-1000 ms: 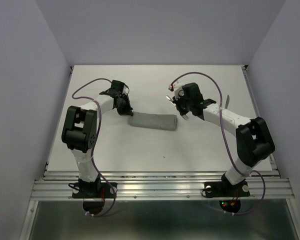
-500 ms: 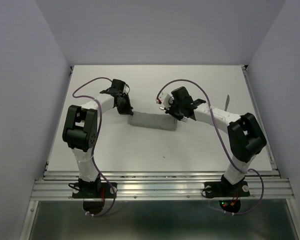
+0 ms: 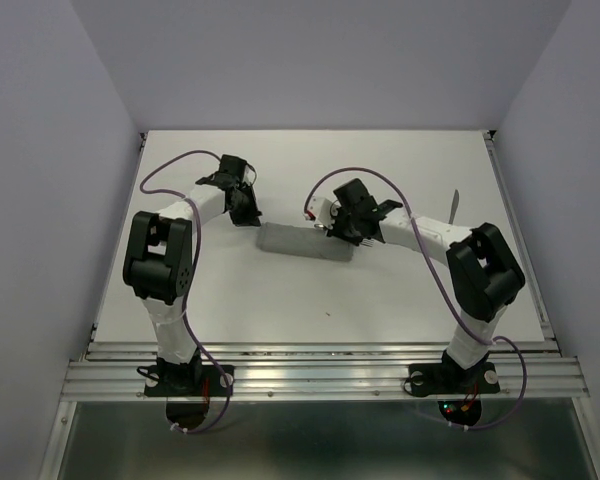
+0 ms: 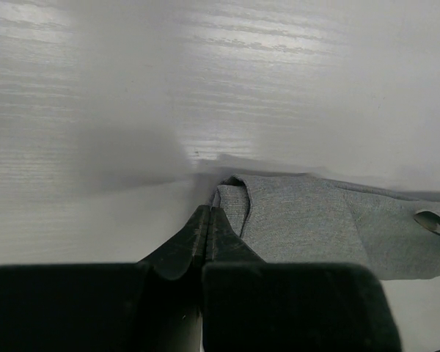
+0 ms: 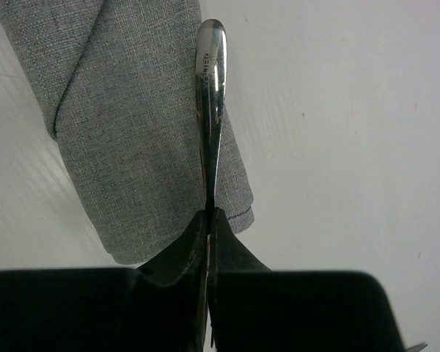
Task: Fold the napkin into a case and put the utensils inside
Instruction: Move the fork to the center of the board, then stuff the fork into the folded napkin.
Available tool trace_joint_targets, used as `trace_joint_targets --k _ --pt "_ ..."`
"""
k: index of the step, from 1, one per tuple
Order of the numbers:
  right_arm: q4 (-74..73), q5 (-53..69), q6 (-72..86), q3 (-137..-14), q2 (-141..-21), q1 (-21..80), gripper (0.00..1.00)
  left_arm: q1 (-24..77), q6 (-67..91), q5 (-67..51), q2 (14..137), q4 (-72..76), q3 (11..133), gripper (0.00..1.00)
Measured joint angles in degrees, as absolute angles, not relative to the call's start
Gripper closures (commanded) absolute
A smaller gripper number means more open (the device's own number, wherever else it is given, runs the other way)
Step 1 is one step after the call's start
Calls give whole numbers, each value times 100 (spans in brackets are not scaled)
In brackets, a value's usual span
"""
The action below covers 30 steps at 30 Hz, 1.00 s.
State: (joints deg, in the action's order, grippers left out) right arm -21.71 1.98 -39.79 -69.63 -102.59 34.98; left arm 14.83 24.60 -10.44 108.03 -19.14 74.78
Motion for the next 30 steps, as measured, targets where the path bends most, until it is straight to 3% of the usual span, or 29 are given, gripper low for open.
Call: trace_joint_targets --k 30 --pt "-2453 296 -4119 -7341 -10779 3804 99 1647 2364 -1109 11203 -1920 7500 95"
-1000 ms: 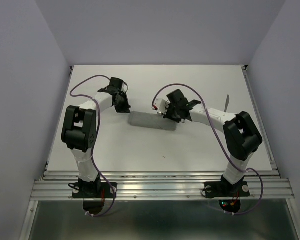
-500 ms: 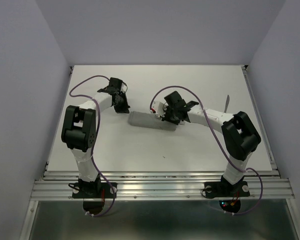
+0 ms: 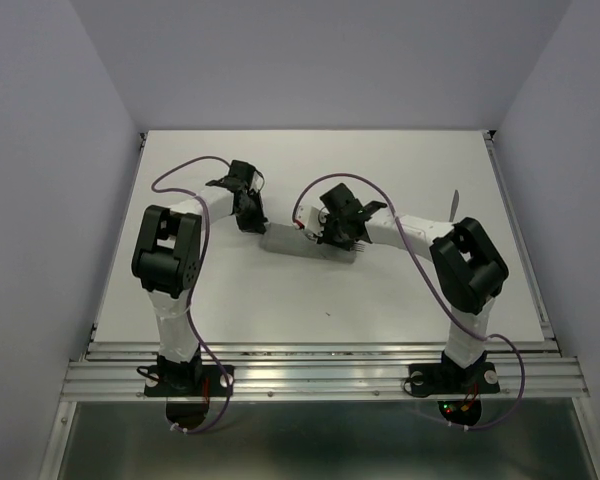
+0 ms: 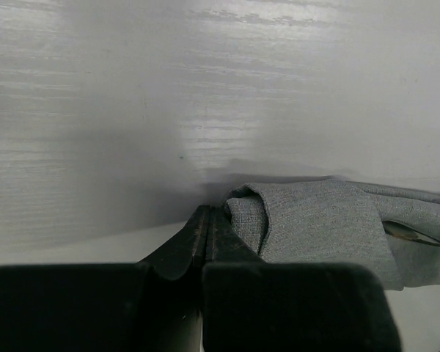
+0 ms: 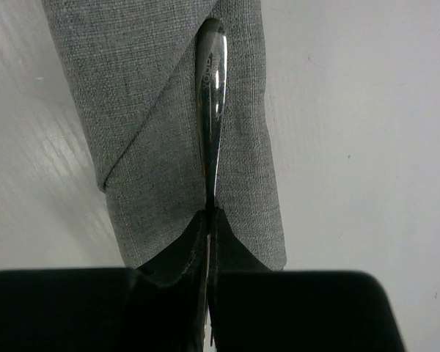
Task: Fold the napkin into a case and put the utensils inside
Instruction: Stuff the fork into the folded napkin.
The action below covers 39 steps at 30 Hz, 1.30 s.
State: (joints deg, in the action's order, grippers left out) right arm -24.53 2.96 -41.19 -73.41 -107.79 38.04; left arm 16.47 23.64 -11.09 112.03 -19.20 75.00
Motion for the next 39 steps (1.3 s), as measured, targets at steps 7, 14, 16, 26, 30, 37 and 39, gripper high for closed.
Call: trace_joint_targets --k 7,14,16,26,30,37,39 --pt "-2521 279 -4115 -7422 -10840 3837 99 1761 2359 -1192 11343 -1927 7684 95" --pt "-2556 169 -4049 -7345 -10814 3868 99 1992 2311 -1227 11708 -2047 8228 95" --pt "-2574 123 -4027 -7244 -10755 3868 99 2080 2281 -1238 11819 -2102 8396 95" --pt "-2661 89 -3638 -7227 -10597 3870 99 2366 2231 -1317 11952 -2143 8593 95" --pt "-2668 89 -3339 -7229 -10597 3872 99 2392 2231 -1352 11952 -2165 8593 95" --pt "-2661 93 -3081 -7227 -10597 3872 99 2397 2231 -1376 11952 -2191 8593 95" --pt "-2652 93 -3059 -7227 -10597 3872 99 2397 2233 -1378 11952 -2198 8593 95"
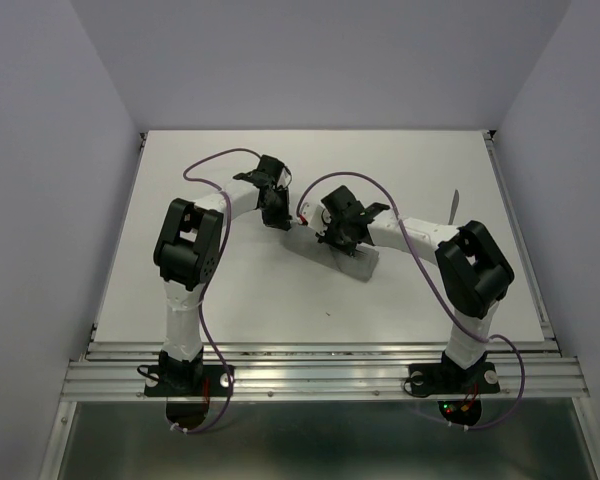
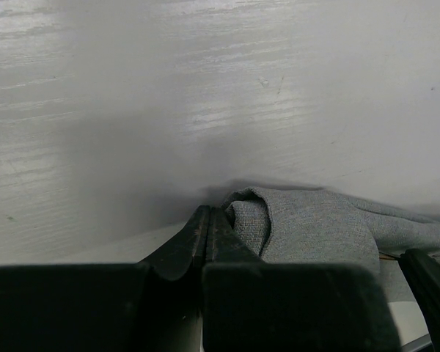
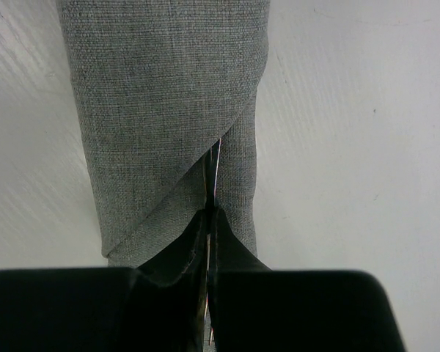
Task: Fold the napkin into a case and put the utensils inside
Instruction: Stuff the fork into the folded napkin.
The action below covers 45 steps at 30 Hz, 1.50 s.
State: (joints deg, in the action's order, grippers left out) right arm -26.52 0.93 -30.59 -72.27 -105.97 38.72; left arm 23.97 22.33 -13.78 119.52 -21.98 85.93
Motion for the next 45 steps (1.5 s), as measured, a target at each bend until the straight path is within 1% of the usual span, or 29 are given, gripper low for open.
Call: trace_joint_targets --k 29,37,38,39,41,45 --pt "-2617 145 -3194 -7371 -10785 3872 99 2469 2228 -1400 11985 -2346 8678 95" --pt "-2641 126 -3319 -7572 -11030 3872 99 2469 2191 -1398 11985 -2366 8683 95" --pt "-2639 123 -3323 -7581 -11037 3872 97 2469 2191 -1396 11985 -2368 8683 95" --pt "-2641 121 -3336 -7581 -11037 3872 89 2469 2191 -1396 11985 -2366 8683 95" --pt "-2641 104 -3328 -7581 -11037 3872 80 2469 2191 -1396 11985 -2368 8683 95" --pt "-2637 78 -3365 -7581 -11039 3872 77 2469 2187 -1396 11985 -2368 8683 95"
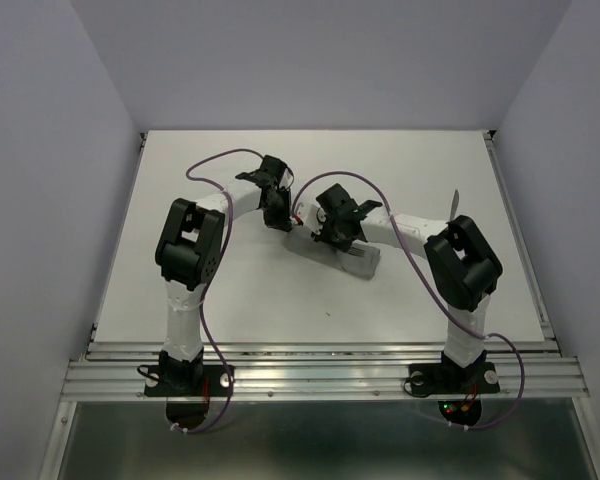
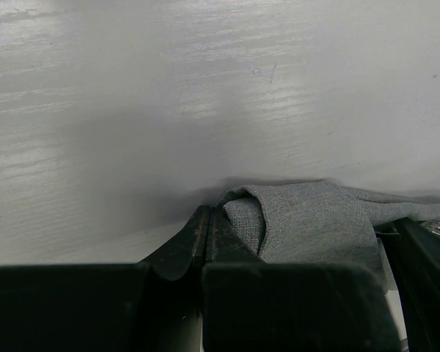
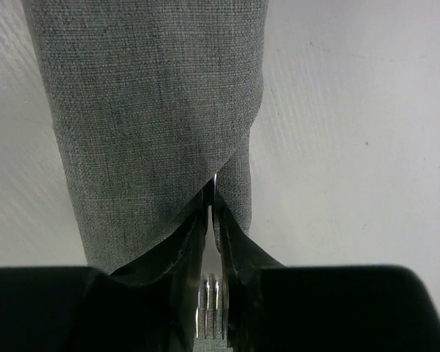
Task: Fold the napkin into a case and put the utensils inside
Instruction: Stuff the fork into the folded napkin, then rotate the knife from the center of the board.
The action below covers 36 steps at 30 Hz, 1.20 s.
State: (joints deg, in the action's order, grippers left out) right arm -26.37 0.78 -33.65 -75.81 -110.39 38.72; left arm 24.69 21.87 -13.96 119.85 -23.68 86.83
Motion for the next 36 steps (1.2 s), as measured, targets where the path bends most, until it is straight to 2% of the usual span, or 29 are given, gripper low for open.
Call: trace_joint_targets --k 12,20,27,28,30,33,36 --pt "-2604 -357 -3339 -7566 -10925 3872 67 2471 2145 -1396 11985 -2394 8689 95" --pt "-2440 -554 -3269 -7408 -10202 3872 60 2480 2126 -1374 11985 -2495 8713 95" --pt "-2246 -692 -3098 -7225 -9977 3872 59 2482 2099 -1372 11983 -2499 8713 95" --pt "-2224 -725 -3057 -7172 -9942 3872 54 2482 2095 -1372 11985 -2499 8713 94" --pt "-2141 -950 -2812 -7011 -9804 3863 47 2482 2080 -1367 11983 -2504 8715 92" --pt "-1992 -1177 -2287 -6855 -9544 3708 47 2491 2073 -1293 11972 -2506 8713 91" --pt "-1782 -1249 -1542 -6851 -9288 3111 47 2504 2060 -1229 11961 -2512 8713 91"
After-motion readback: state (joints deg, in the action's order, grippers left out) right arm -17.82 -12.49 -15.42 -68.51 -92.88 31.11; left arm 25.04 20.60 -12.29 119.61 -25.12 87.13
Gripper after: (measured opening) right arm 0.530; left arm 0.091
